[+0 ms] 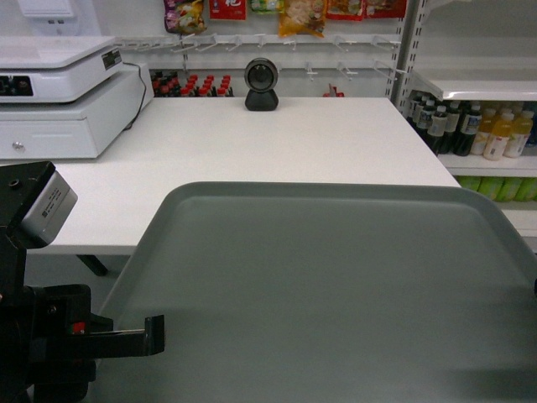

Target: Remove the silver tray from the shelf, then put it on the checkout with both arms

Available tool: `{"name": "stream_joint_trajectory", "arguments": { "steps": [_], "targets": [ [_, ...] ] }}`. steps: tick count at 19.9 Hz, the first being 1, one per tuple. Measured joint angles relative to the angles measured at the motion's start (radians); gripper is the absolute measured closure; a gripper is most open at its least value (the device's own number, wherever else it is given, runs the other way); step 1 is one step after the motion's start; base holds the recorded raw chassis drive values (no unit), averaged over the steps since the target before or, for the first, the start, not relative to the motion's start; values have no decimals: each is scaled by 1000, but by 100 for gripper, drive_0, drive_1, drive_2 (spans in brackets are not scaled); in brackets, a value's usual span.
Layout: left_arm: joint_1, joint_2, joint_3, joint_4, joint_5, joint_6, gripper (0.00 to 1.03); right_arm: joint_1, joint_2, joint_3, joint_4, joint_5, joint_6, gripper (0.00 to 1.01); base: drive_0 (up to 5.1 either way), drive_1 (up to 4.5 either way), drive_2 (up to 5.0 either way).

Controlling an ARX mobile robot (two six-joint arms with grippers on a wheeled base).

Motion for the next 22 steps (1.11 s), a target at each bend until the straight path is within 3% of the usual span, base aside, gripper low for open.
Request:
{"name": "stream_joint_trajectory", "arguments": {
  "steps": [22],
  "targets": [
    [0,3,0,-1,1,0,100,0,1,0,1,0,0,98,-5,428,-437]
  ]
}}
